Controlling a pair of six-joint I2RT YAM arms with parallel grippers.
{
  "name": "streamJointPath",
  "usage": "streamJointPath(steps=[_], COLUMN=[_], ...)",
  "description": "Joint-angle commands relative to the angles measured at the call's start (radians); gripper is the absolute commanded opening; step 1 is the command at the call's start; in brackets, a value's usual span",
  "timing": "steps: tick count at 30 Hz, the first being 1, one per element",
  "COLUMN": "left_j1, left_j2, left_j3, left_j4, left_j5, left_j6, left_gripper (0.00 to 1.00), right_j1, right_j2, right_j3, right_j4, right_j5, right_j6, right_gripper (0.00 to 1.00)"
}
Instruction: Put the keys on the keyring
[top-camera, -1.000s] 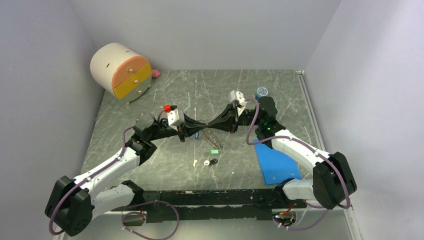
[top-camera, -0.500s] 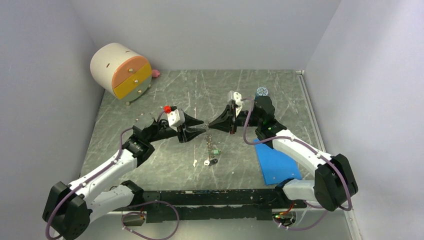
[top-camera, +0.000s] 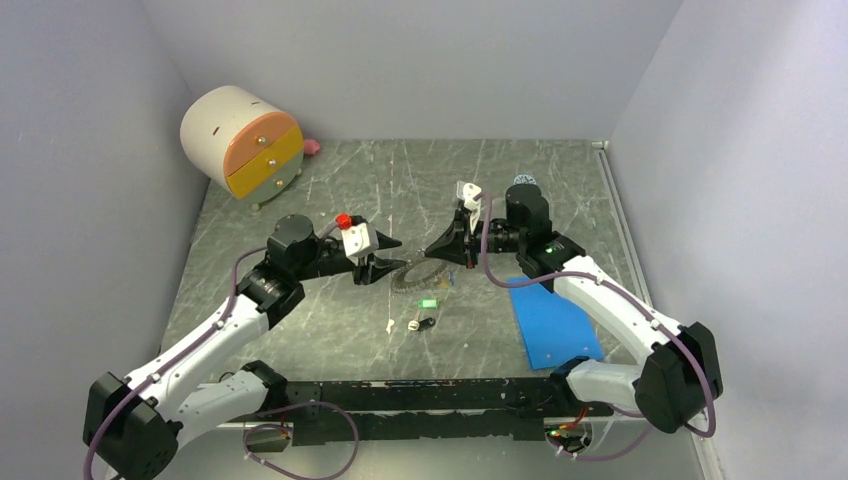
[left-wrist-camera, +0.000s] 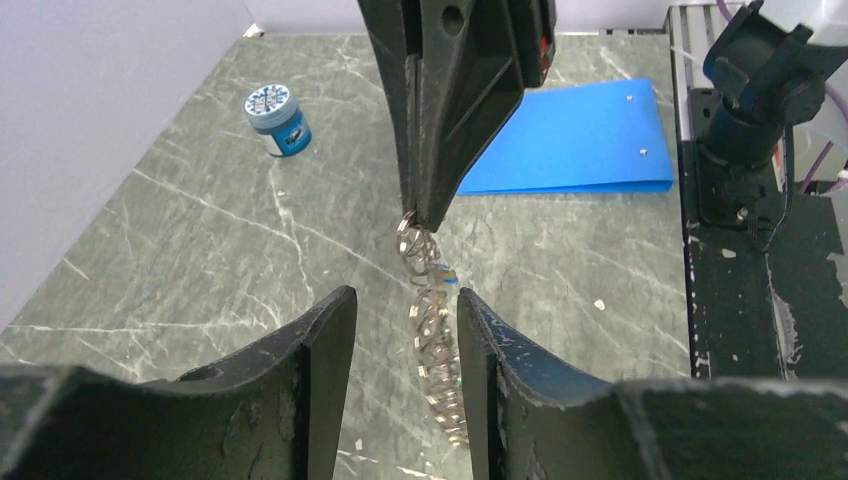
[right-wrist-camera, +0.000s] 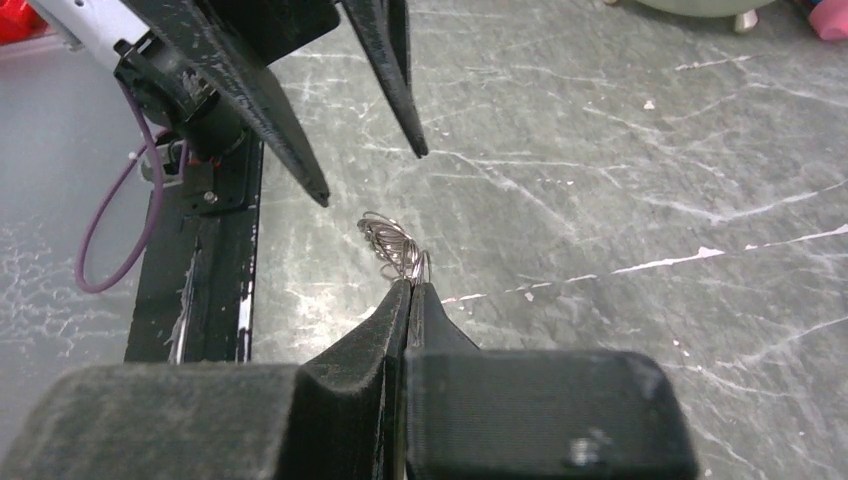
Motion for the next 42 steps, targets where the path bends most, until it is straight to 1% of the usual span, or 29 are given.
streamJointPath(steps=[1,9,18,22,24,28,31,35,42], left_j1=[-0.003,-0.003,-0.007,-0.011,-0.018,-0.025,-0.027,-0.034,-0.046], left_j2=[0.013,0.04,0.073,0.094,0.091,0.051,0.04,0.034,-0.019], left_j3=[0.033,0.039,0.007,0.009,0.007,-0.041,-0.07,-0.074,-0.064], left_j4=[0.007,0.039,0.102,0.092,0.087,0.144,0.179,0.151,0.036], left_j5=[-0.006,-0.029,-0.025,0.001,0.013,0.03,0.036,0.047,-0.064], left_j6=[0.093,0.154,0.169,0.153,0.15,0.118,0.086,0.087,0.11], left_gripper=[0.46,0.46,0.46,0.45,0.44,0.44,0.44,0.43,0.44], right_j1=[0.009,0.022,0.051,0.054,0.055,0.055,0.055,0.055,0.055], right_j2=[-0.045,-0.048,0.018,0.029,0.031,0.046,0.058,0.064,0.046], right_j3=[0.05,0.044,0.106,0.107,0.107,0.12,0.124,0.125,0.113], right_j4=[-0.065,-0.035,-0.035,0.011,0.026,0.013,0.017,0.023,0.039], right_j5=[-0.01,-0.035,-0.072,-0.078,-0.055,-0.015,-0.029,-0.02,0.004], right_j6=[-0.074,-0.097,-0.128,-0.107,-0.085,-0.067,-0.054,-0.04,-0.025], right_gripper=[0.0,0.0,0.0,0.0,0.0,0.0,0.0,0.0,0.0])
